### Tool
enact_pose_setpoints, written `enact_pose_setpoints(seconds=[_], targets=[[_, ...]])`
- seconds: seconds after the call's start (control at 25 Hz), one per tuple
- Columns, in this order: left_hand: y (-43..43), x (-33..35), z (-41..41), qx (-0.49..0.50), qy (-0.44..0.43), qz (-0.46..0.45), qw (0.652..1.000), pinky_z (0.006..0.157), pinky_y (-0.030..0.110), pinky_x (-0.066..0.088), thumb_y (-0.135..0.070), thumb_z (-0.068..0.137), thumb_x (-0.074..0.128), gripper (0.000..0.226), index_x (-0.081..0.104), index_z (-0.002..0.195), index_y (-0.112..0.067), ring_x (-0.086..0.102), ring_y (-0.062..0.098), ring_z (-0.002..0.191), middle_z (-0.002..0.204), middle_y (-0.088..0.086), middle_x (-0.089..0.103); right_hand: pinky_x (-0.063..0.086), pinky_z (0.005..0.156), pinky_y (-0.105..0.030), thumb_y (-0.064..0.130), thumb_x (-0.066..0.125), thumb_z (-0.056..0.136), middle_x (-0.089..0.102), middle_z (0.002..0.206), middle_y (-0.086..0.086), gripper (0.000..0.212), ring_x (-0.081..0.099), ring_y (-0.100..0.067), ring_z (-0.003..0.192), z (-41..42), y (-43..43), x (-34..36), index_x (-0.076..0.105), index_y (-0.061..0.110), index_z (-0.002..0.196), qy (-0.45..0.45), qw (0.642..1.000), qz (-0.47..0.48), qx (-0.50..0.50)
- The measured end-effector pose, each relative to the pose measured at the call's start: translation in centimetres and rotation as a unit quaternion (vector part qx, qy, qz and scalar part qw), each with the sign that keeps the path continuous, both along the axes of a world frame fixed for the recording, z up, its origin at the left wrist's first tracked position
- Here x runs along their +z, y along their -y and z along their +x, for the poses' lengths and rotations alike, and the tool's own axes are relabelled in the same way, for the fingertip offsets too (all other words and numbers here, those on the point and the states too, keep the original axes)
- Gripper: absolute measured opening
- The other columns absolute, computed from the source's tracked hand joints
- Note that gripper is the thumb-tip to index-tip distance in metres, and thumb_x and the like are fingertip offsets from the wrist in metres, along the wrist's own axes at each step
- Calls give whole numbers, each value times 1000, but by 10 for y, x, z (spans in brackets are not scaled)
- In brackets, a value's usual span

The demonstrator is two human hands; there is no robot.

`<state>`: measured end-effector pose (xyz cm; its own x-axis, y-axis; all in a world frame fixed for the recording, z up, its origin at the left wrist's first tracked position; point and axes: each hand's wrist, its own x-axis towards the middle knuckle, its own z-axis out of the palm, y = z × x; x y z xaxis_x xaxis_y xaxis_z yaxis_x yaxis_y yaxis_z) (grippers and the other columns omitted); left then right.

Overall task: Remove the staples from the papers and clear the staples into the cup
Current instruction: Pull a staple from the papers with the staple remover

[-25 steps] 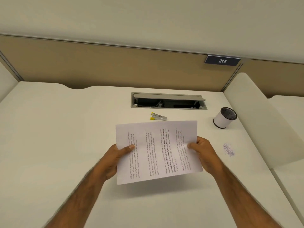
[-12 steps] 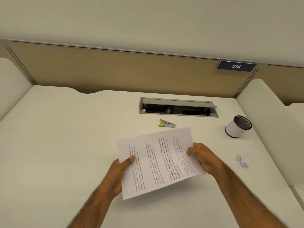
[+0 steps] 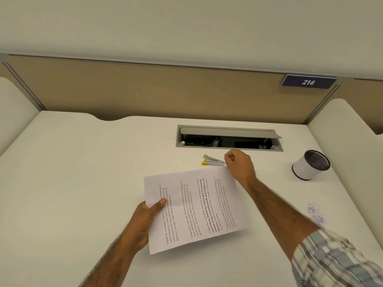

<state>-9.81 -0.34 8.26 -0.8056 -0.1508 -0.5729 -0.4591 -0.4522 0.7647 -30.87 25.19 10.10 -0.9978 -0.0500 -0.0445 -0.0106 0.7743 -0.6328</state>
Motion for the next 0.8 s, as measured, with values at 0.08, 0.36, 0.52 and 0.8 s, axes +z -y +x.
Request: enact_pose_setpoints(seconds=[0.08, 0.36, 0.52, 0.8], targets=[[0, -3, -4, -5, 4, 0, 1000, 77, 44, 64, -19, 97, 67, 30, 69, 125, -8, 76, 38, 99, 113, 20, 77, 48, 81, -31, 25, 60, 93, 69, 110, -1, 19, 62, -20, 97, -23, 14, -7, 65, 19, 110, 9, 995, 77, 60], [6, -12, -13, -19, 11, -3, 1000, 91, 51, 60, -20, 96, 67, 33, 69, 126, -7, 74, 41, 105, 116, 19, 77, 46, 94, -40, 32, 66, 87, 56, 127, -7, 41, 53, -27, 115, -59, 40, -43, 60, 21, 125, 67, 932, 303, 186], [4, -13, -14, -37, 14, -5, 999, 91, 52, 60, -19, 97, 66, 32, 68, 126, -7, 74, 42, 104, 115, 20, 77, 49, 89, -40, 32, 65, 88, 57, 113, -6, 28, 55, -27, 106, -59, 35, -57, 67, 22, 115, 41, 958, 238, 155], [-6, 7, -10, -35, -15, 0, 999, 84, 48, 63, -21, 92, 69, 38, 68, 127, -8, 75, 39, 103, 117, 20, 76, 58, 72, -40, 21, 73, 85, 71, 84, 1, 10, 66, -14, 74, -21, 9, 20, 68, 19, 94, -59, 978, -193, -52]])
